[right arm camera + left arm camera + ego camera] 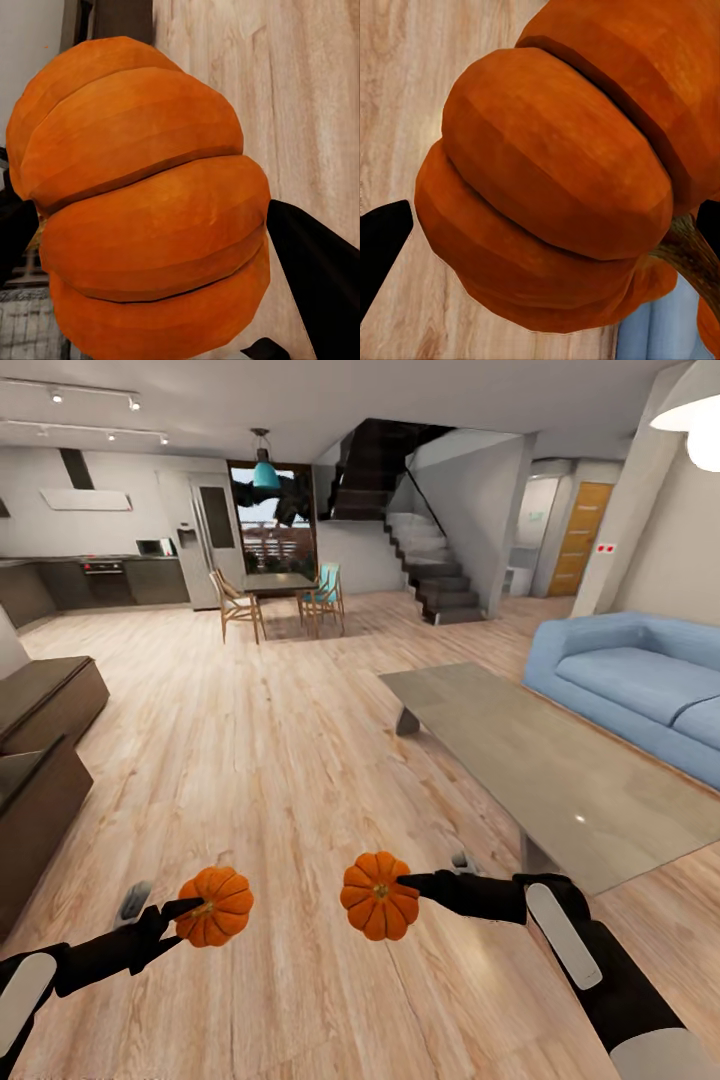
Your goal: Place each of the two pumpkins and all three candles from the living room inside a cabinet in the living room (use any cabinet), then make sure every cabinet is closed, and position the cauldron so it is next to a table in the living room.
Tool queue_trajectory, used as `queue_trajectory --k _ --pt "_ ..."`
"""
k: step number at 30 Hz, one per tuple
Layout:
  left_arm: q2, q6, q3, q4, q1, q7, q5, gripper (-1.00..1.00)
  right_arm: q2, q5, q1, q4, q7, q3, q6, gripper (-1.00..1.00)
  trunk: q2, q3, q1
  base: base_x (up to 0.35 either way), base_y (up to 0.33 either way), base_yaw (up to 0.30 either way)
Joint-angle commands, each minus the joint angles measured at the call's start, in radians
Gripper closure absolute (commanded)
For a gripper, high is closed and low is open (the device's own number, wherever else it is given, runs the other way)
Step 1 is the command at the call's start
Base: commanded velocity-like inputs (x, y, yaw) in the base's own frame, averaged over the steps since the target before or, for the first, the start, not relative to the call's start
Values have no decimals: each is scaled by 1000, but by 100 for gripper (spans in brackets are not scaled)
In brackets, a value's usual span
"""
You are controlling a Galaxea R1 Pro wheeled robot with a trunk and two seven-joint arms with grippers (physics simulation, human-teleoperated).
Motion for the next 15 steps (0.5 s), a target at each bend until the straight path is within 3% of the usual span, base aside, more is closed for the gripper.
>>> queue_trajectory --k 1,15 --pt "0 5 2 0 -1 -6 -6 100 0 0 -1 -1 9 1 1 100 0 -2 0 138 -26 204" --pt "0 5 2 0 -1 -6 -6 100 0 1 -1 -2 7 16 -4 100 0 -16 0 203 -2 237"
